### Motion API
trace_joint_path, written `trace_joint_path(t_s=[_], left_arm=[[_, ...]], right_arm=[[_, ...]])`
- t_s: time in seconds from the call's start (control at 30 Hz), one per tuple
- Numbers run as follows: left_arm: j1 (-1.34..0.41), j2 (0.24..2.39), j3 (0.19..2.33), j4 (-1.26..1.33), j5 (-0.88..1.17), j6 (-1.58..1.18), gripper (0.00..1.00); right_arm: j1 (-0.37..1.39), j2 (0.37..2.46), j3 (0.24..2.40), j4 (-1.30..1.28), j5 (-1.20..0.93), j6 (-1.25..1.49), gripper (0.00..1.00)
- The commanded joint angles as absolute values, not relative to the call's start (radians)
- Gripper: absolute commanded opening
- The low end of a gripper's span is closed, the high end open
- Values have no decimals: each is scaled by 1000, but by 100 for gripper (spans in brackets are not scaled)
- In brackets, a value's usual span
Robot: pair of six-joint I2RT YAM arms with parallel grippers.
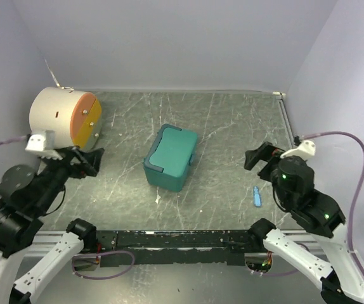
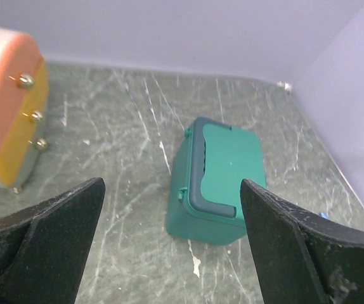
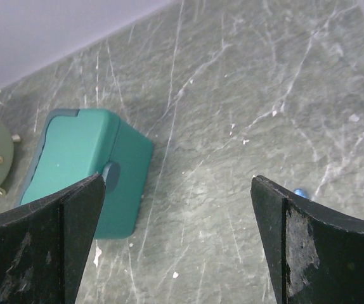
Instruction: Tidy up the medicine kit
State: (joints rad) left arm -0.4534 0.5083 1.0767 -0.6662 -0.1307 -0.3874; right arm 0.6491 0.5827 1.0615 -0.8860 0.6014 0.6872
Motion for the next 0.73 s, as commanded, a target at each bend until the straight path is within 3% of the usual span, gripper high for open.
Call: trace_joint_path(t_s=[0.0, 0.3, 0.7], left_arm=[[-454, 406, 1159, -775, -272, -318, 100], [-455, 347, 1275, -879, -361, -276, 100], [-455, 334, 1225, -880, -345, -290, 100]], right_arm=[[648, 509, 1127, -1002, 695, 665, 100], [647, 421, 1237, -1043, 736, 608, 100], [648, 412, 1229, -1025, 733, 601, 100]])
